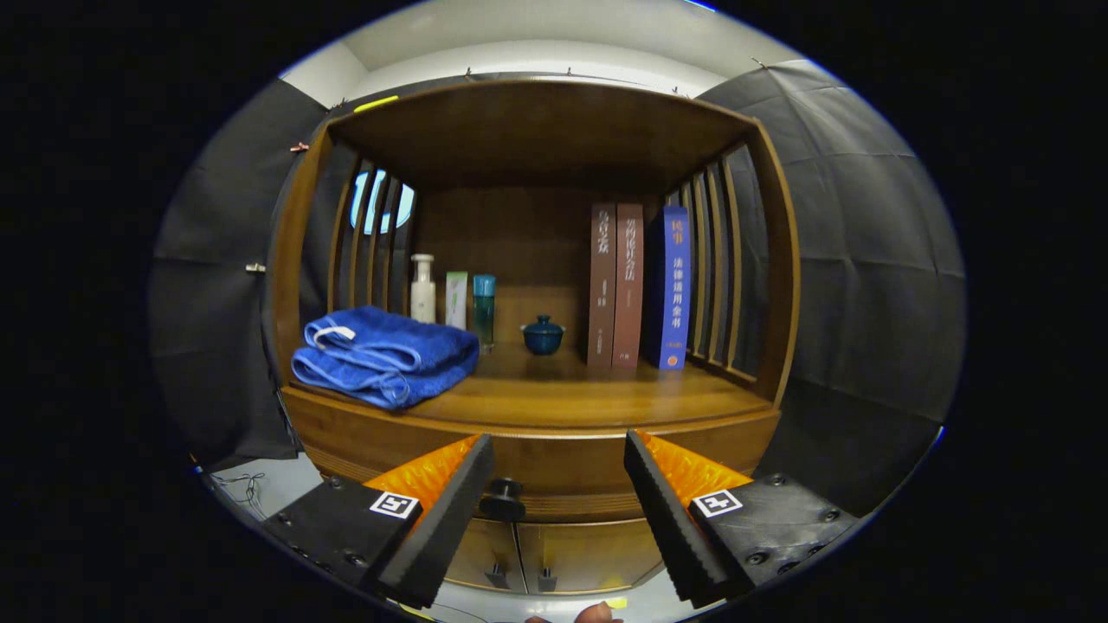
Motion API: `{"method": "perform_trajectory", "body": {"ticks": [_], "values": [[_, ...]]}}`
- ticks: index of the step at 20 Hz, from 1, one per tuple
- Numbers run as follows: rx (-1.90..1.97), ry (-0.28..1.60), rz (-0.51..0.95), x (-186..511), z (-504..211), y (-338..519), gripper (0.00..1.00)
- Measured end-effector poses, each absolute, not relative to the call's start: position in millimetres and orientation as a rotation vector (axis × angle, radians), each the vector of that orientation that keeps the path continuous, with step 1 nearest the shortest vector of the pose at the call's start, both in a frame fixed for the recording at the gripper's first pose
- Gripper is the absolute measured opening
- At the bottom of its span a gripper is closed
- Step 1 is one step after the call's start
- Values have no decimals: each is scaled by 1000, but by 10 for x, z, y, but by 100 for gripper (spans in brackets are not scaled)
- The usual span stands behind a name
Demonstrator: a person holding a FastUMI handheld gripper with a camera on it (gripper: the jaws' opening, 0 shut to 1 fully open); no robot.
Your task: Pull open the drawer, take out the items inside it, and place them on the countertop above the cabinet.
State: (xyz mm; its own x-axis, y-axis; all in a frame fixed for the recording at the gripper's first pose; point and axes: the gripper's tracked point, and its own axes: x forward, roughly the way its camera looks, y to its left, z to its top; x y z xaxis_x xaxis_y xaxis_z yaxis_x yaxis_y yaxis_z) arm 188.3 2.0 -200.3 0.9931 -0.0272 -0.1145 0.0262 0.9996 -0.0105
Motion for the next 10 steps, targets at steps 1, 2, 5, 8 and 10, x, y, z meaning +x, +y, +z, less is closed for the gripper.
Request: {"method": "perform_trajectory", "body": {"ticks": [1,2,5,8,10], "values": [[-9,129,-23,1932,-2110,37,99],[-9,148,-21,1987,-2230,42,99],[3,196,-18,2095,-2477,72,99],[33,187,-15,2143,-2525,123,100],[37,200,6,2150,-2587,236,99]]}}
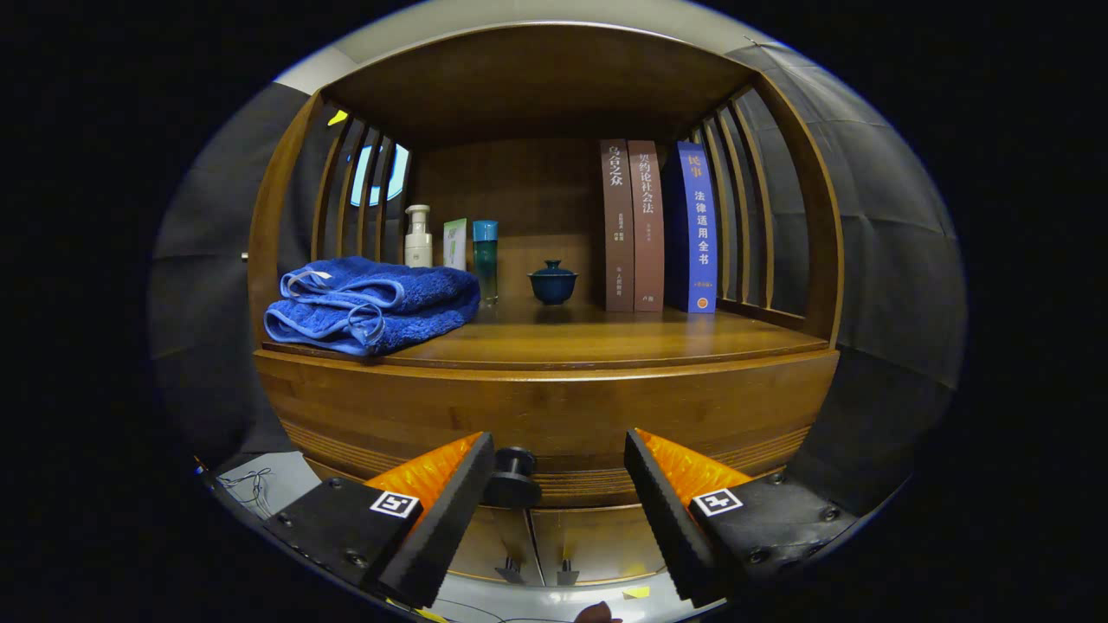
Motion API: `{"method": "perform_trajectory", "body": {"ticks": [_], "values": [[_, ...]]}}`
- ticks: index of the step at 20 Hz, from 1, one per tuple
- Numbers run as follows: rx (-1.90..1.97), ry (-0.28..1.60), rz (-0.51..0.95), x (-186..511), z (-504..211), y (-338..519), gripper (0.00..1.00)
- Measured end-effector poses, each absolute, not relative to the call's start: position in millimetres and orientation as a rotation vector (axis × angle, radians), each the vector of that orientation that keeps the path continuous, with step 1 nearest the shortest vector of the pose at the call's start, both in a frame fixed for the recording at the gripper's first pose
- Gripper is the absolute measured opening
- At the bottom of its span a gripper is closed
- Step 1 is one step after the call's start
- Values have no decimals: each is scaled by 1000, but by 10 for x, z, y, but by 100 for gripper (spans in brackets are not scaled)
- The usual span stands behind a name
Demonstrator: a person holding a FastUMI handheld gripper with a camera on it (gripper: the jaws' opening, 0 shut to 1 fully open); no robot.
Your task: Pull open the drawer, take out the items inside it, and place them on the countertop above the cabinet.
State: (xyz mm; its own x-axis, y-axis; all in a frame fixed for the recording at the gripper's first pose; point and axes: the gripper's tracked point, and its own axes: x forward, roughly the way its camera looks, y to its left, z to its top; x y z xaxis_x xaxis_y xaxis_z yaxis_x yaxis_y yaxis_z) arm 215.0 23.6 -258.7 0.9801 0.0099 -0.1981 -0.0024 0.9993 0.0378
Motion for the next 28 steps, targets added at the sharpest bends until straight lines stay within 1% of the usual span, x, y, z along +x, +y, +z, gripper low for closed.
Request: {"method": "perform_trajectory", "body": {"ticks": [4,8,9,11,12,14,19,28], "values": [[8,226,33,2168,-2744,383,98],[64,270,43,2232,-2893,461,54],[63,271,39,2257,-2930,455,57],[67,273,23,2229,-2932,448,45],[53,277,21,2239,-2909,460,37],[55,271,20,2232,-2903,458,29],[60,278,12,1995,-2890,462,29],[63,285,25,1349,-2853,452,28]]}}
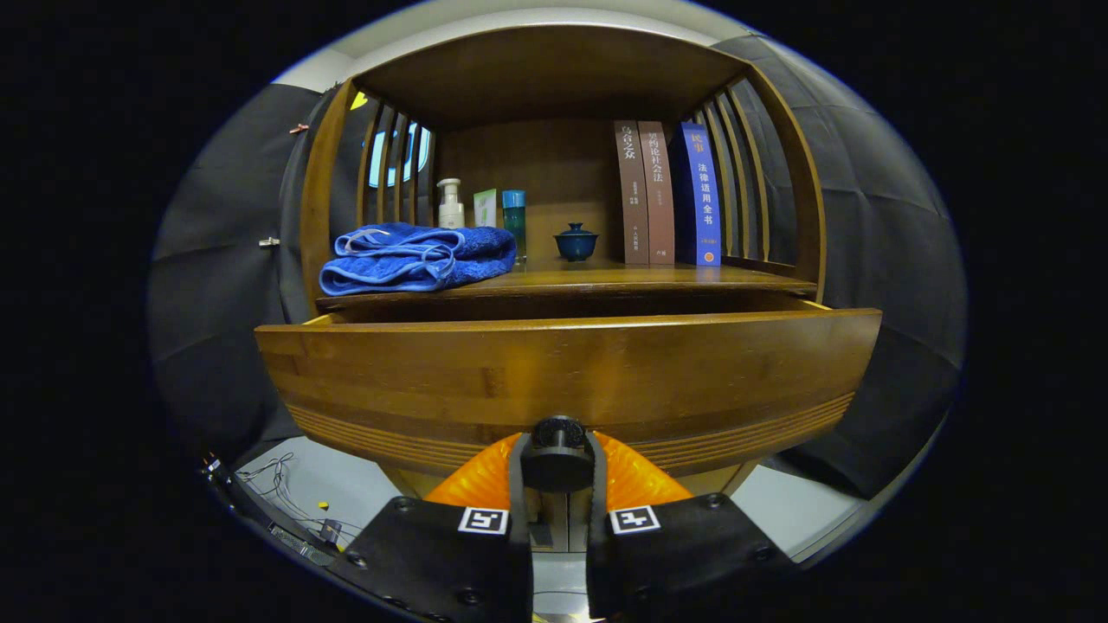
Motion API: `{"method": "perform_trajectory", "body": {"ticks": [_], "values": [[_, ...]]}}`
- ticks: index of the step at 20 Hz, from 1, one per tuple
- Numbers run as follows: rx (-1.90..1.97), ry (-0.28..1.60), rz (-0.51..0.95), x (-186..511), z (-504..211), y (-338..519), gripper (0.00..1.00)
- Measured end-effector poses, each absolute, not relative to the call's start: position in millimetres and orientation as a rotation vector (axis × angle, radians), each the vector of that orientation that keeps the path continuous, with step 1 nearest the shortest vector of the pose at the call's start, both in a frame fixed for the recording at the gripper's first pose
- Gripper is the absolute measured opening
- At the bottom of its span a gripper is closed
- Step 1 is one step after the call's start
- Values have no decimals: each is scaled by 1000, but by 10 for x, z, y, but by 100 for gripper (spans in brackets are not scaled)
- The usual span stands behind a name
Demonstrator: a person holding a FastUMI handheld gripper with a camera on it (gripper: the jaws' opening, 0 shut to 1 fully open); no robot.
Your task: Pull open the drawer, take out the items inside it, and place them on the countertop above the cabinet.
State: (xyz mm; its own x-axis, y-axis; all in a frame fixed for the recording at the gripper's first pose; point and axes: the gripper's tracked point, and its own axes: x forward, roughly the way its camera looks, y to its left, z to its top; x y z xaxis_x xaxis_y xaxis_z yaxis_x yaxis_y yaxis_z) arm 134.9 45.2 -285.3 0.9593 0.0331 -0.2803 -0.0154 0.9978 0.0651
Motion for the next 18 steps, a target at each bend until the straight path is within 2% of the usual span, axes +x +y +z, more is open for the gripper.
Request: {"method": "perform_trajectory", "body": {"ticks": [18], "values": [[62,297,41,609,-2894,447,28]]}}
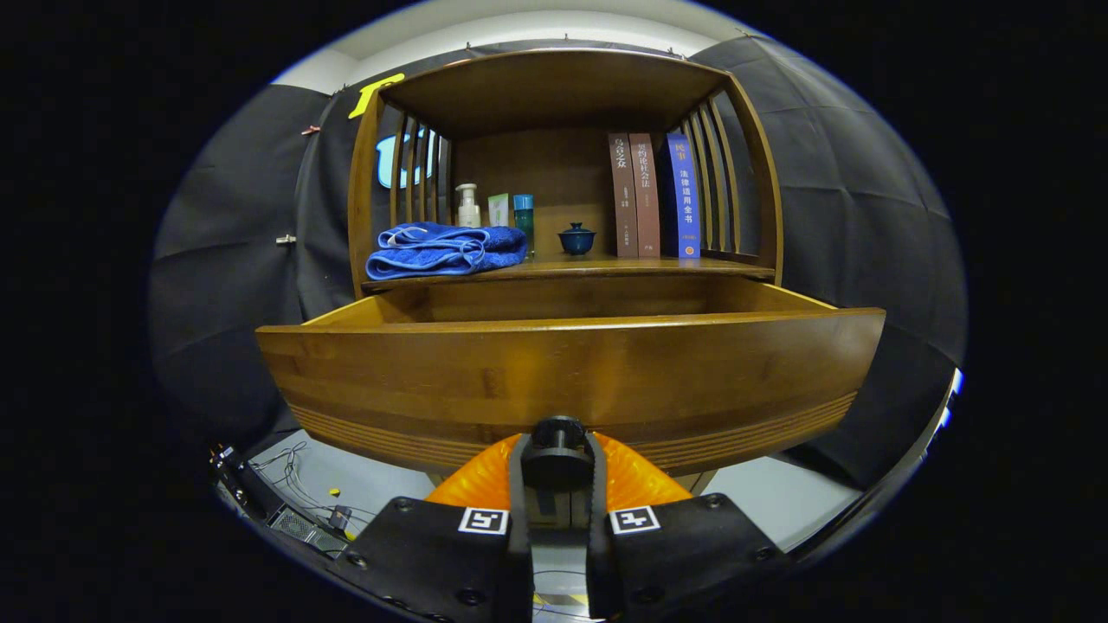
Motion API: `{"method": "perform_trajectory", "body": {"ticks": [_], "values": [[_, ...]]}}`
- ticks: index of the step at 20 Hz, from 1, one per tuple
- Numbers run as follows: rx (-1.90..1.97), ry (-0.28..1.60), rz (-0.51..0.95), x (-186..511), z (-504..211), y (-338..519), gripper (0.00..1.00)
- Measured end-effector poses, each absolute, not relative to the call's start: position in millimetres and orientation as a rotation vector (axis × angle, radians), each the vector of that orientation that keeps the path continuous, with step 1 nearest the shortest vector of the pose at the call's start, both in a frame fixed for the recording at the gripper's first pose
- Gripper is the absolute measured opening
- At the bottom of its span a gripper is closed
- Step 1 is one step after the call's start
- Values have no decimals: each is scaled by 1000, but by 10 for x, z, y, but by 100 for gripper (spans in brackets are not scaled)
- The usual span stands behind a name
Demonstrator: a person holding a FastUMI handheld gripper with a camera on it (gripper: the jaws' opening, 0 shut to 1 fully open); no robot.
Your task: Pull open the drawer, take out the items inside it, and place them on the countertop above the cabinet.
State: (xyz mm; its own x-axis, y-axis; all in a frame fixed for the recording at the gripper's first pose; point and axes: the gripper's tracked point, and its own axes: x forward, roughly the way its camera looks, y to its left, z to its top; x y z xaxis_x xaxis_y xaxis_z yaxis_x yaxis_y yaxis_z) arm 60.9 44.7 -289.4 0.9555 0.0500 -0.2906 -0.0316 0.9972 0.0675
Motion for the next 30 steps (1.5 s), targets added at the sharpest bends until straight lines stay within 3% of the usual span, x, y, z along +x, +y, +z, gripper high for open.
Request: {"method": "perform_trajectory", "body": {"ticks": [10,14,19,30], "values": [[51,284,41,588,-2901,447,29],[59,279,39,622,-2864,433,46],[59,279,29,587,-2812,390,100],[37,222,-29,456,-1866,143,100]]}}
